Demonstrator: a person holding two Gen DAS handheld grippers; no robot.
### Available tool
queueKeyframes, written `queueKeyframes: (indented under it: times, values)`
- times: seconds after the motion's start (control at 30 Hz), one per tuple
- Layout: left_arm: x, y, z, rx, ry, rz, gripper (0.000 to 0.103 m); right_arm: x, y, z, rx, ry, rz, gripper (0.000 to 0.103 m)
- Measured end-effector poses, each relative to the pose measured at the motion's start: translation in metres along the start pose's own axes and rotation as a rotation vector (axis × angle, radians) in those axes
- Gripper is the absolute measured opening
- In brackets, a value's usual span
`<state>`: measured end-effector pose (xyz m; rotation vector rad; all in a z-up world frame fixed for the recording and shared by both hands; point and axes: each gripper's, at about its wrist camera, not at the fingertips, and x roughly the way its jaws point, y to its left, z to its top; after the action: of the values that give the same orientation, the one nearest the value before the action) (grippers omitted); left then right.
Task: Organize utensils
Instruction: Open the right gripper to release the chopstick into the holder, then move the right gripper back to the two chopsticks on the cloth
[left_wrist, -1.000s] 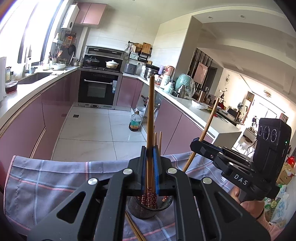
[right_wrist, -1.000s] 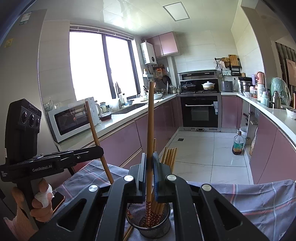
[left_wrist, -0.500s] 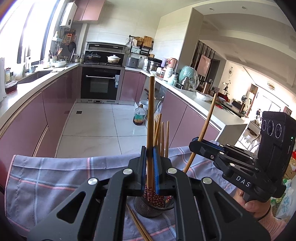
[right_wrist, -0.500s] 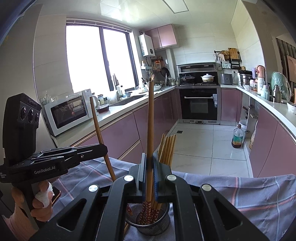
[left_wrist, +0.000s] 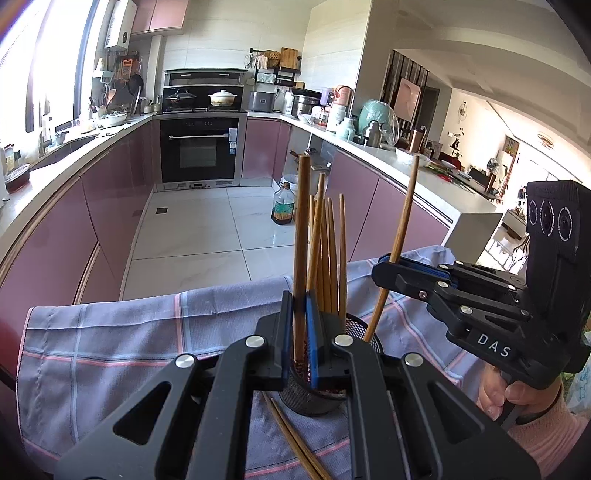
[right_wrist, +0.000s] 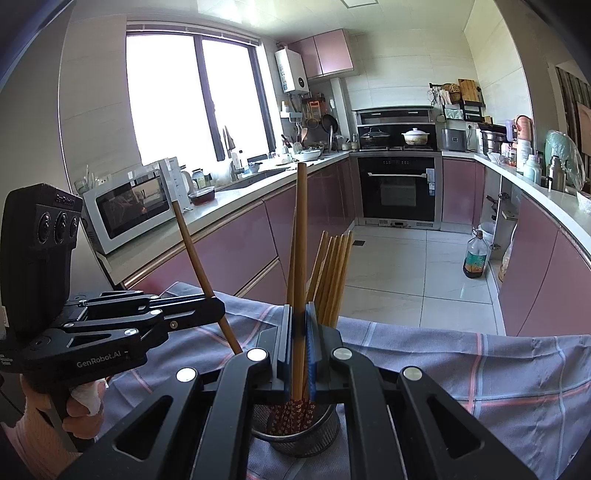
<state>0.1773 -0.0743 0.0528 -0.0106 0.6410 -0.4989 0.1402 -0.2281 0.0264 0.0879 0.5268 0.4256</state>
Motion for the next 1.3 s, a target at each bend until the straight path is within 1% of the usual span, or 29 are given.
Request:
queueKeyframes:
  times: [0.13,0.23,0.37,0.43,0.53,0.73,0.83,0.9,0.97,1.03,1.13,1.2,1.3]
  values:
    - [0.008,-0.005,-0.002,0.032,0.042,0.001,0.008,0.007,-0.001,-0.003,0.008,0.033,-0.005,0.005]
    - [0.014,-0.004,0.0,0.033,0.058,0.001,0.008,0.015,-0.005,-0.003,0.021,0.05,-0.01,0.005]
    - [0.02,-0.004,0.003,0.027,0.059,0.001,0.008,0.018,-0.009,-0.003,0.039,0.053,-0.019,0.007]
    - [0.023,-0.003,0.005,0.015,0.06,0.003,0.014,0.02,-0.01,-0.003,0.045,0.056,-0.021,0.008]
    - [0.026,-0.002,0.005,0.011,0.052,0.015,0.016,0.021,-0.01,-0.005,0.047,0.059,-0.023,0.009]
    - [0.027,-0.001,-0.001,-0.001,0.042,0.007,0.018,0.024,-0.01,-0.007,0.055,0.062,-0.019,0.009]
    - [0.023,0.003,-0.005,-0.016,0.023,0.014,0.025,0.022,-0.011,-0.01,0.057,0.056,-0.017,0.011]
    - [0.019,0.005,-0.01,-0.021,0.01,0.024,0.027,0.018,-0.011,-0.012,0.06,0.049,-0.013,0.016]
    - [0.016,0.008,-0.015,-0.021,0.0,0.036,0.033,0.011,-0.012,-0.016,0.057,0.038,-0.007,0.016]
    - [0.01,0.011,-0.02,-0.021,-0.015,0.057,0.035,0.002,-0.011,-0.02,0.053,0.023,0.004,0.016]
    - [-0.001,0.015,-0.032,-0.021,-0.031,0.081,0.041,-0.013,-0.006,-0.026,0.037,-0.001,0.028,0.017]
    - [-0.007,0.017,-0.043,-0.013,-0.035,0.098,0.045,-0.023,0.001,-0.032,0.022,-0.009,0.052,0.025]
    - [-0.011,0.021,-0.062,-0.013,-0.015,0.122,0.046,-0.032,0.012,-0.045,-0.013,0.004,0.088,0.029]
